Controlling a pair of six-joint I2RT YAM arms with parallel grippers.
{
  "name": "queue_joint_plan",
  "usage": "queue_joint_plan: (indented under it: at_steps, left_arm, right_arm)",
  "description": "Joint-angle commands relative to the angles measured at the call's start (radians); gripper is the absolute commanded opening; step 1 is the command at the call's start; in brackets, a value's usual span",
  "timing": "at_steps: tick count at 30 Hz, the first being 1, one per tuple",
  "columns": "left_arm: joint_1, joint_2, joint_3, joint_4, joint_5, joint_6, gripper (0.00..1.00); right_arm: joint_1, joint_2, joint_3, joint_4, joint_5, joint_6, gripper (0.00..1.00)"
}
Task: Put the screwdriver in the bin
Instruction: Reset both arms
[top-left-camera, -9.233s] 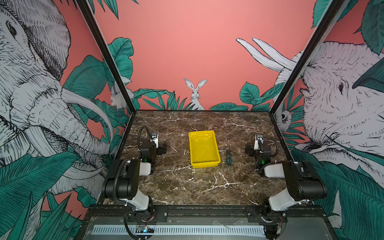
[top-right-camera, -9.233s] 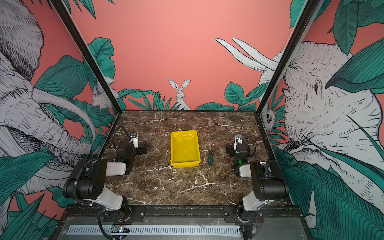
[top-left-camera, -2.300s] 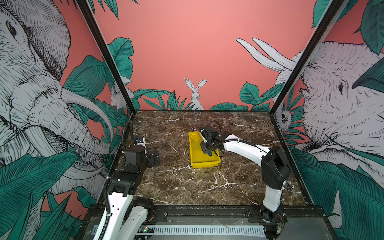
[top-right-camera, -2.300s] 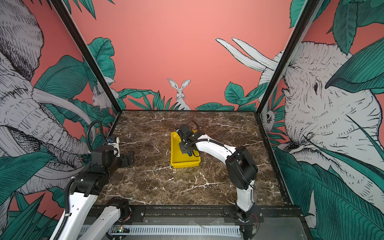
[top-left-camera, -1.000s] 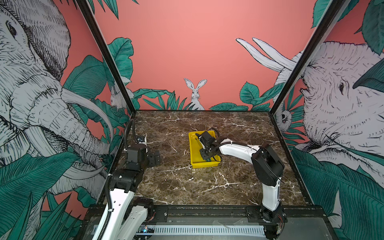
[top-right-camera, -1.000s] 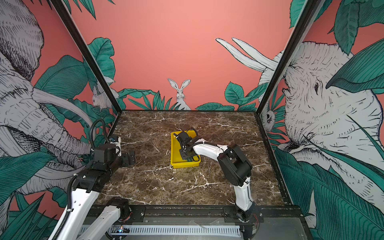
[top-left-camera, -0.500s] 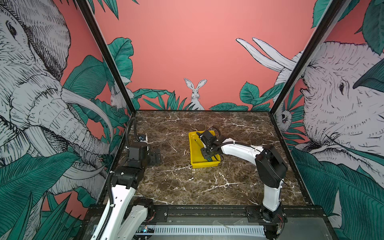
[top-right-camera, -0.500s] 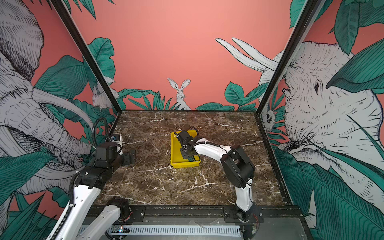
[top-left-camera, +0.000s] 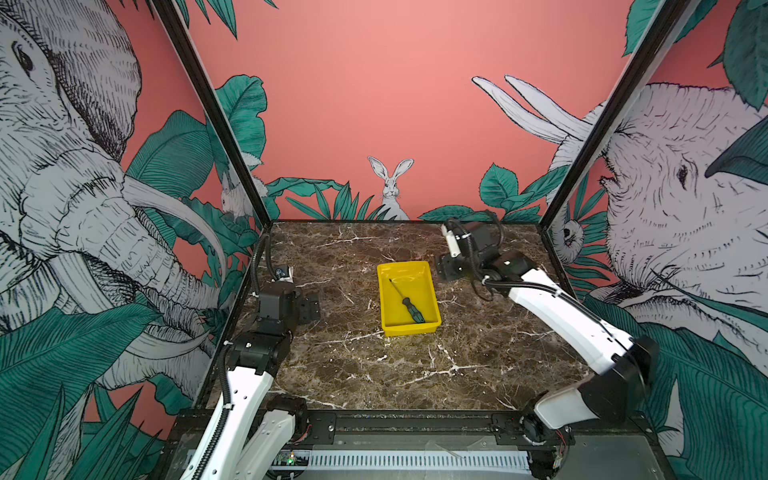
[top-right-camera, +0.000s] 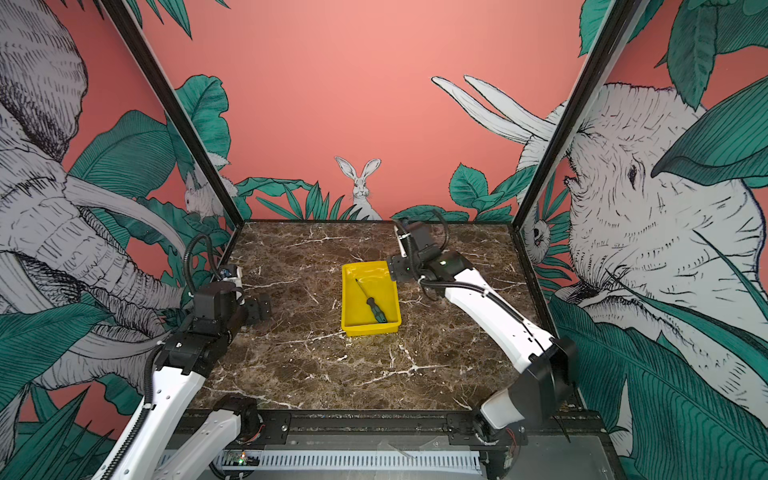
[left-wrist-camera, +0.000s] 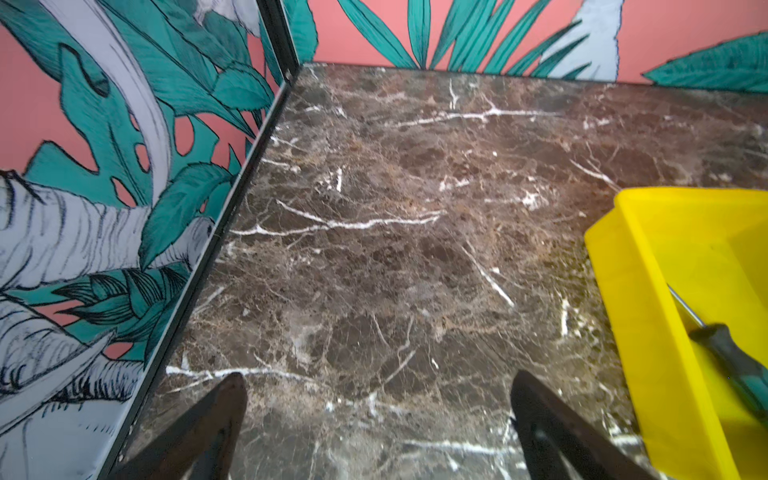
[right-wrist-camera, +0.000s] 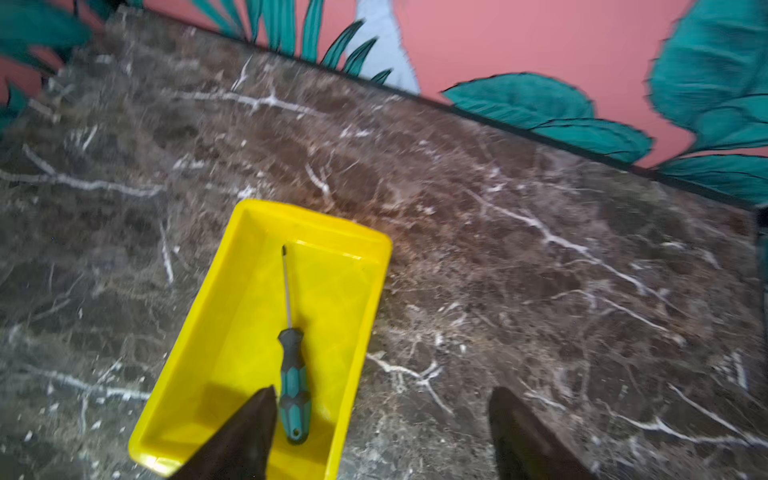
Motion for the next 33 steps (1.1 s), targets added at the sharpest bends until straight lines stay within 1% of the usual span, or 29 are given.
queue_joint_plan:
  at_steps: [1, 2, 3, 4, 5, 8, 12, 14, 16, 18, 20, 22, 23, 24, 26, 28, 29, 31, 33]
  left_arm:
    - [0.001, -0.051, -0.098, 0.196, -0.041, -0.02, 1.0]
    - [0.001, -0.071, -0.132, 0.254, -0.018, 0.007, 1.0]
    - [0.001, -0.09, -0.176, 0.326, 0.018, 0.067, 1.0]
    - [0.0, -0.108, -0.214, 0.386, 0.053, 0.128, 1.0]
    - [0.001, -0.119, -0.234, 0.42, 0.066, 0.161, 1.0]
    - [0.001, -0.126, -0.242, 0.419, 0.032, 0.16, 1.0]
    - [0.001, -0.077, -0.224, 0.41, 0.046, 0.218, 1.0]
    - [0.001, -0.045, -0.234, 0.453, 0.039, 0.23, 1.0]
    - [0.001, -0.009, -0.276, 0.542, 0.03, 0.245, 1.0]
    - [0.001, 0.038, -0.324, 0.662, -0.01, 0.227, 1.0]
    - [0.001, 0.106, -0.364, 0.772, -0.054, 0.216, 1.0]
    - [0.001, 0.199, -0.38, 0.86, -0.071, 0.273, 1.0]
    - [0.001, 0.241, -0.381, 0.891, -0.076, 0.304, 1.0]
    - [0.001, 0.293, -0.387, 0.938, -0.101, 0.334, 1.0]
    - [0.001, 0.374, -0.399, 1.03, -0.142, 0.369, 1.0]
    - [0.0, 0.433, -0.418, 1.134, -0.141, 0.379, 1.0]
    - [0.001, 0.456, -0.426, 1.175, -0.141, 0.376, 1.0]
    - [0.002, 0.5, -0.433, 1.236, -0.159, 0.367, 1.0]
    - [0.001, 0.529, -0.437, 1.274, -0.153, 0.36, 1.0]
  right_arm:
    - [-0.028, -0.074, -0.07, -0.02, 0.1, -0.09, 0.99]
    - [-0.039, -0.096, -0.089, -0.015, 0.118, -0.101, 0.99]
    - [-0.055, -0.117, -0.096, -0.012, 0.135, -0.107, 0.99]
    - [-0.072, -0.136, -0.139, -0.01, 0.138, -0.112, 0.99]
    - [-0.086, -0.149, -0.152, -0.01, 0.14, -0.113, 0.99]
    - [-0.129, -0.185, -0.192, -0.006, 0.132, -0.11, 0.99]
    - [-0.161, -0.237, -0.272, 0.047, 0.181, -0.092, 0.99]
    - [-0.175, -0.255, -0.312, 0.081, 0.217, -0.075, 0.99]
    - [-0.178, -0.28, -0.377, 0.15, 0.234, -0.125, 0.99]
    - [-0.178, -0.324, -0.489, 0.294, 0.241, -0.19, 0.99]
    - [-0.179, -0.379, -0.603, 0.444, 0.254, -0.211, 0.99]
    - [-0.179, -0.43, -0.696, 0.558, 0.197, -0.282, 0.99]
    - [-0.18, -0.441, -0.726, 0.589, 0.186, -0.301, 0.99]
    - [-0.181, -0.444, -0.753, 0.629, 0.204, -0.314, 0.99]
    - [-0.186, -0.425, -0.793, 0.68, 0.231, -0.35, 0.99]
    - [-0.2, -0.385, -0.831, 0.759, 0.231, -0.37, 0.99]
    - [-0.211, -0.368, -0.855, 0.811, 0.216, -0.365, 0.99]
    - [-0.254, -0.331, -0.909, 0.941, 0.142, -0.342, 0.99]
    - [-0.285, -0.29, -0.923, 0.994, 0.119, -0.346, 0.99]
